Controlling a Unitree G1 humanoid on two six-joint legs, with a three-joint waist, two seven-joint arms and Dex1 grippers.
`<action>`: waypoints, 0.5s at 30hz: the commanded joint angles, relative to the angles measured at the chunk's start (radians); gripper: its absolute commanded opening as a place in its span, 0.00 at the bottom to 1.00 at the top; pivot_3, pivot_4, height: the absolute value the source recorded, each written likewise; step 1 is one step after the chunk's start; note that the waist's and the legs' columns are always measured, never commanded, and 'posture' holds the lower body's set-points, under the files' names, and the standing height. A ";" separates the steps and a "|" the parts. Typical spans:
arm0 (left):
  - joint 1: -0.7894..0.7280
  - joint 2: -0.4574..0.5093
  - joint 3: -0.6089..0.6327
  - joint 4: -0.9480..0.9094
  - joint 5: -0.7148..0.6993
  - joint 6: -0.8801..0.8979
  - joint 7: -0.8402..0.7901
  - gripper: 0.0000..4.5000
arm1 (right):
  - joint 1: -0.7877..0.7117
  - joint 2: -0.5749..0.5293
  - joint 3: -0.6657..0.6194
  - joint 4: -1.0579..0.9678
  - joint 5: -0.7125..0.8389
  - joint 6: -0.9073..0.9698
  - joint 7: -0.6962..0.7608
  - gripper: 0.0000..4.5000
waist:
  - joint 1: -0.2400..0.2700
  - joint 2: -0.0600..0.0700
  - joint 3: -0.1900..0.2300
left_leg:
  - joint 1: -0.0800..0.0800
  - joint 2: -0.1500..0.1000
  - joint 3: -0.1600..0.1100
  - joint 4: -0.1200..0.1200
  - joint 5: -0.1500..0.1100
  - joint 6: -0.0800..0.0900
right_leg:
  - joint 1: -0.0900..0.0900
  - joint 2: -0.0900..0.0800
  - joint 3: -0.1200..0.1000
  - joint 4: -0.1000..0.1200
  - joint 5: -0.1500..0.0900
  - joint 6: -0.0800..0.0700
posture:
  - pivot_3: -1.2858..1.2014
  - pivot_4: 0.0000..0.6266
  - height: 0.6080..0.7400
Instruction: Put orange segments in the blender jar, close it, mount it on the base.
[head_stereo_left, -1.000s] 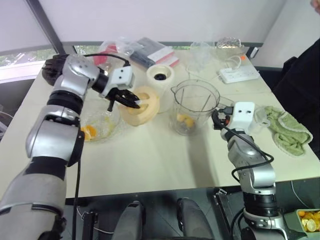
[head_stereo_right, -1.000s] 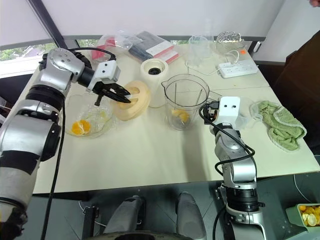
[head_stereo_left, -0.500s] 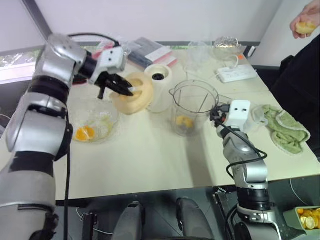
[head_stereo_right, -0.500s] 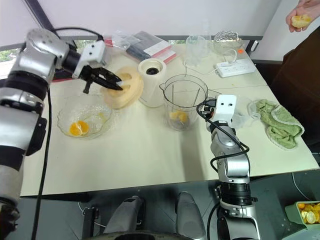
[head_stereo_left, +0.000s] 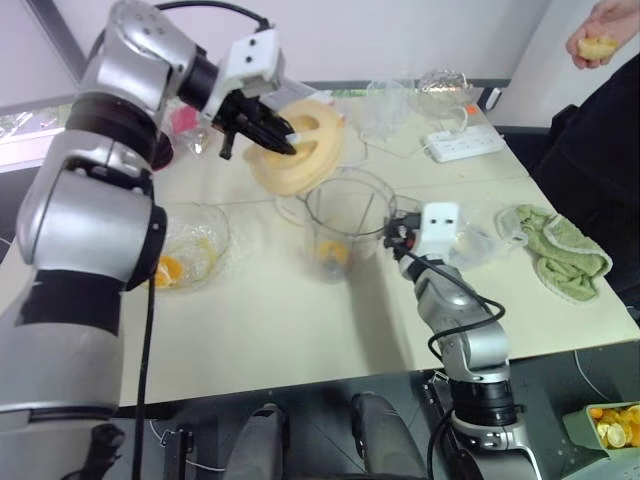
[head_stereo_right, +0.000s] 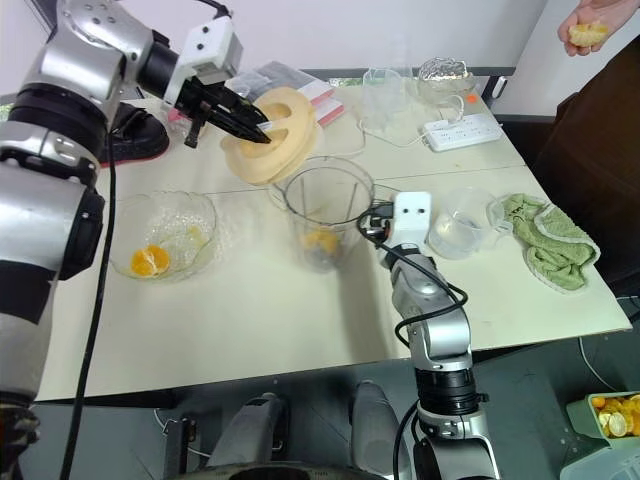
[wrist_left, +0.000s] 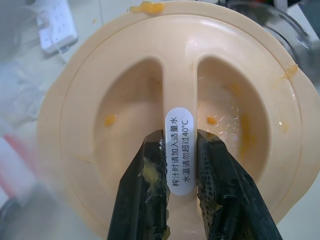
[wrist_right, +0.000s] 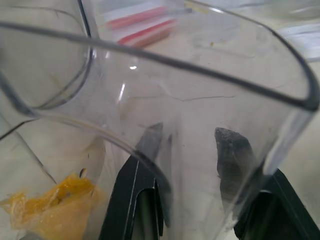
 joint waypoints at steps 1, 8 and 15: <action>-0.053 -0.012 0.006 0.007 0.019 -0.017 -0.004 0.06 | -0.034 0.000 0.010 -0.086 0.001 0.012 0.018 0.22 | 0.000 0.000 0.000 | 0.000 0.000 0.000 0.000 0.000 0.000 | 0.000 0.000 0.000 0.000 0.000 0.000 | 0.52 0.24 1.00; -0.077 -0.097 -0.004 0.023 0.046 -0.010 -0.004 0.06 | -0.042 -0.020 0.048 -0.099 -0.018 0.065 0.048 0.22 | 0.001 0.000 0.000 | 0.000 0.000 0.000 0.000 0.000 0.000 | 0.000 0.000 0.000 0.000 0.000 0.000 | 0.52 0.24 1.00; -0.103 -0.179 -0.076 0.022 0.009 0.029 -0.004 0.06 | -0.032 -0.030 0.053 -0.089 -0.044 0.068 0.060 0.22 | 0.001 0.000 0.000 | 0.000 0.000 0.000 0.000 0.000 0.000 | 0.000 0.000 0.000 0.000 0.000 0.000 | 0.52 0.24 1.00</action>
